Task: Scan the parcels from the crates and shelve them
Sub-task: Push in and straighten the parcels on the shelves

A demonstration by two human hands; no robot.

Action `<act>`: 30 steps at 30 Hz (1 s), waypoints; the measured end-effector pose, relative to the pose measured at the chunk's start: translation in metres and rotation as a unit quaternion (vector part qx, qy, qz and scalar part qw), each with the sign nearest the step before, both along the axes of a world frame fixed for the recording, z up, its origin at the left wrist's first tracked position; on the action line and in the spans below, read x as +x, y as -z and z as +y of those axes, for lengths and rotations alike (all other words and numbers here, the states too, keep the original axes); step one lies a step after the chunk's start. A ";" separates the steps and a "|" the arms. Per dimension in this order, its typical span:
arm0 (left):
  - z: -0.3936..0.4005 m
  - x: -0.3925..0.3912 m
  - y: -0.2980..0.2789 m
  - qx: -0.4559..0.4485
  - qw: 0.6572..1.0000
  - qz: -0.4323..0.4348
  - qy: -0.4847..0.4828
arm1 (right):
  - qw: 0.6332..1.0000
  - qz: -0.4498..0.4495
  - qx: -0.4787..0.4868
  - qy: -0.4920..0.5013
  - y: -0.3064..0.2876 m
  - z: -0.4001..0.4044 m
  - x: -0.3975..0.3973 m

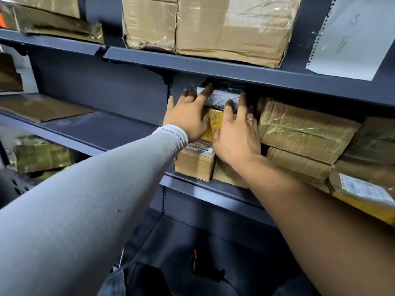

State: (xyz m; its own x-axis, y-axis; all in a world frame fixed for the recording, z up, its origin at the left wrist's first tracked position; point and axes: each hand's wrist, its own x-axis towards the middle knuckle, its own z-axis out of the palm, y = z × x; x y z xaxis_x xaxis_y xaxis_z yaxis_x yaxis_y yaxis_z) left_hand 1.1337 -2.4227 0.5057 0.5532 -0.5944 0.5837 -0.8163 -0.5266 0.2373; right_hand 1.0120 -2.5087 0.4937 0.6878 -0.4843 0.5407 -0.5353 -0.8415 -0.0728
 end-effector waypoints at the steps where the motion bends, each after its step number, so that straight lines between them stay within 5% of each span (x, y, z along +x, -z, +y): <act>1: 0.000 0.001 0.000 0.001 1.000 0.003 0.004 | 1.000 0.002 0.001 0.000 0.000 0.000 0.001; 20: 0.060 -0.020 0.022 -0.092 0.994 -0.045 -0.027 | 0.993 -0.048 -0.064 -0.087 0.008 0.032 -0.014; 25: 0.082 -0.019 0.031 -0.131 0.983 -0.117 -0.052 | 0.991 -0.055 -0.101 -0.068 -0.002 0.038 -0.017; 30: 0.100 -0.018 0.036 -0.150 0.976 -0.150 -0.056 | 0.996 -0.008 -0.015 -0.092 -0.006 0.042 -0.011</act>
